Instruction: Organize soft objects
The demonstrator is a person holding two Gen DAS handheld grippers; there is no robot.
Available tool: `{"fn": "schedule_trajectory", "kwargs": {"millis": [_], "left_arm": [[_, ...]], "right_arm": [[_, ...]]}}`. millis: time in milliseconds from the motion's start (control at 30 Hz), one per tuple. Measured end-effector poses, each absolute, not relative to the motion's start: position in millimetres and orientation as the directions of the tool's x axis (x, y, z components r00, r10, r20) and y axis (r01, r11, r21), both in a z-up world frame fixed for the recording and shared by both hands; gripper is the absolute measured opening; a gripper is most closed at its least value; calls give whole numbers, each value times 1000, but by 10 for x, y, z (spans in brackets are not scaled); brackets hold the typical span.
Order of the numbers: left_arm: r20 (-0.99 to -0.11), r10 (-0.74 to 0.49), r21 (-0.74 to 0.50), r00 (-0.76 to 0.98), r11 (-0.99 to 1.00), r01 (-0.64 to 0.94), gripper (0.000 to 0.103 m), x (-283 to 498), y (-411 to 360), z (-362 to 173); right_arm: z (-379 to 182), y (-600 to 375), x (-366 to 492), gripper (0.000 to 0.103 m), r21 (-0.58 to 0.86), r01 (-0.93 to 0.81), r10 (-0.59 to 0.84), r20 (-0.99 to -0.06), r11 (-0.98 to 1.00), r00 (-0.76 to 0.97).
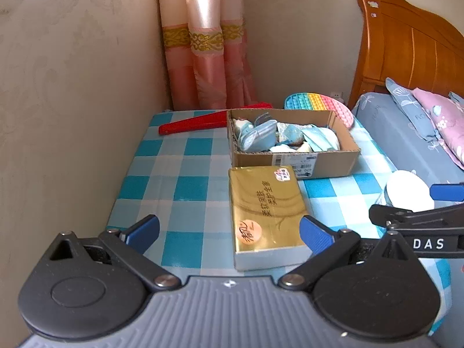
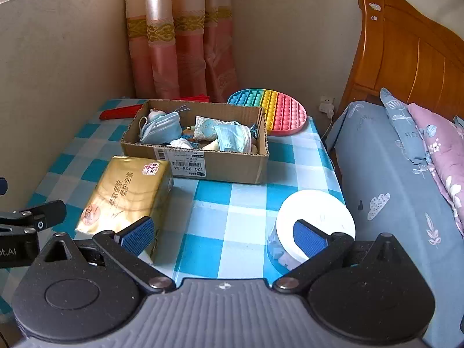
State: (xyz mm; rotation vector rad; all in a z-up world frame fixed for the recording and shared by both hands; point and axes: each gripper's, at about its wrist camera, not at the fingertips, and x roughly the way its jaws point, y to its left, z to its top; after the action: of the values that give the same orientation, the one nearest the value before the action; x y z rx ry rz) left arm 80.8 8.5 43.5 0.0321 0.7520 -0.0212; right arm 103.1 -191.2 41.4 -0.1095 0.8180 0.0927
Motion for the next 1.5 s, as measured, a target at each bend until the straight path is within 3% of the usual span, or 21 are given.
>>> {"fn": "schedule_trajectory", "kwargs": {"millis": [1500], "left_arm": [[-686, 4, 36, 728, 999, 29, 102, 648, 22, 464]], "right_arm": [[537, -1884, 794, 103, -77, -124, 31, -718, 989, 695]]}}
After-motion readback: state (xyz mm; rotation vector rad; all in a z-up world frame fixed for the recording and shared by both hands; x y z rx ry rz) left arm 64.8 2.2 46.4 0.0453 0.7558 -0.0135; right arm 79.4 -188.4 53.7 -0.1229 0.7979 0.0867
